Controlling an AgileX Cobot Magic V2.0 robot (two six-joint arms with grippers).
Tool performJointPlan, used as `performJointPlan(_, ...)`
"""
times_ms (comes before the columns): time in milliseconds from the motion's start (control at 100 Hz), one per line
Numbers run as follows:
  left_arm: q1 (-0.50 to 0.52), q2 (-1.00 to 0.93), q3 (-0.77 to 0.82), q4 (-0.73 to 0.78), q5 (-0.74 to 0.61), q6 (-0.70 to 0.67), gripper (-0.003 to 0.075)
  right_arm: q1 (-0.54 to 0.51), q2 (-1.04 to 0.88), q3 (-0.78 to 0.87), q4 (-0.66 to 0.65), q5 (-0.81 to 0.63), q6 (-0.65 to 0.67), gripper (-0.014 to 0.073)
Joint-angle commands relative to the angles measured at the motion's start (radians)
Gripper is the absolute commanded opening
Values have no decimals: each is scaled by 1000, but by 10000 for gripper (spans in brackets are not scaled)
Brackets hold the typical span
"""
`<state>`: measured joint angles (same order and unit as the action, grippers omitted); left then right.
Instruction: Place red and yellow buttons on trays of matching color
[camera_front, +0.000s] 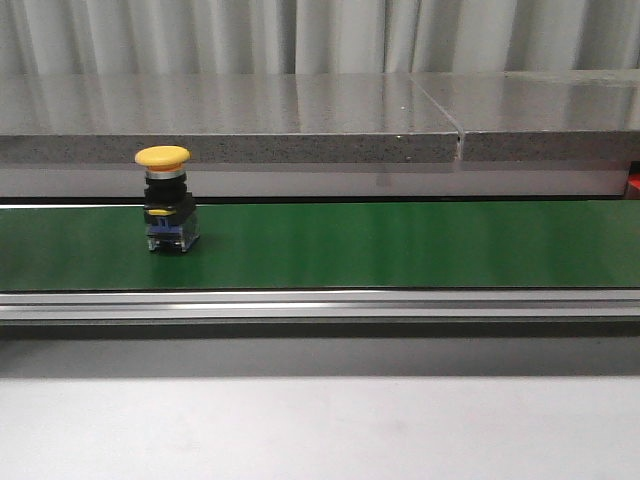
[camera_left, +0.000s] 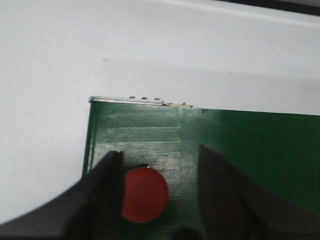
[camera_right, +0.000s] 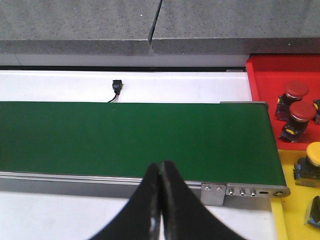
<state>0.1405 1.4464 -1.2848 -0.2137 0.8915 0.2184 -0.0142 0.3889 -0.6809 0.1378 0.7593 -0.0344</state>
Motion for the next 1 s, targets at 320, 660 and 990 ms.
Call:
performJointPlan(320,-280,-208,14,68,-106,-2,-21,-1,6,-23,-1,-74,-8,-67)
performJointPlan(660,-337,-472,275,124,-211,-63,-21,-1,6,-23,-1,-73,-8,-67)
performJointPlan(990,-337,-828,518,76,-204,-63,-21,-1,6,-23,6,-67,-7,-67)
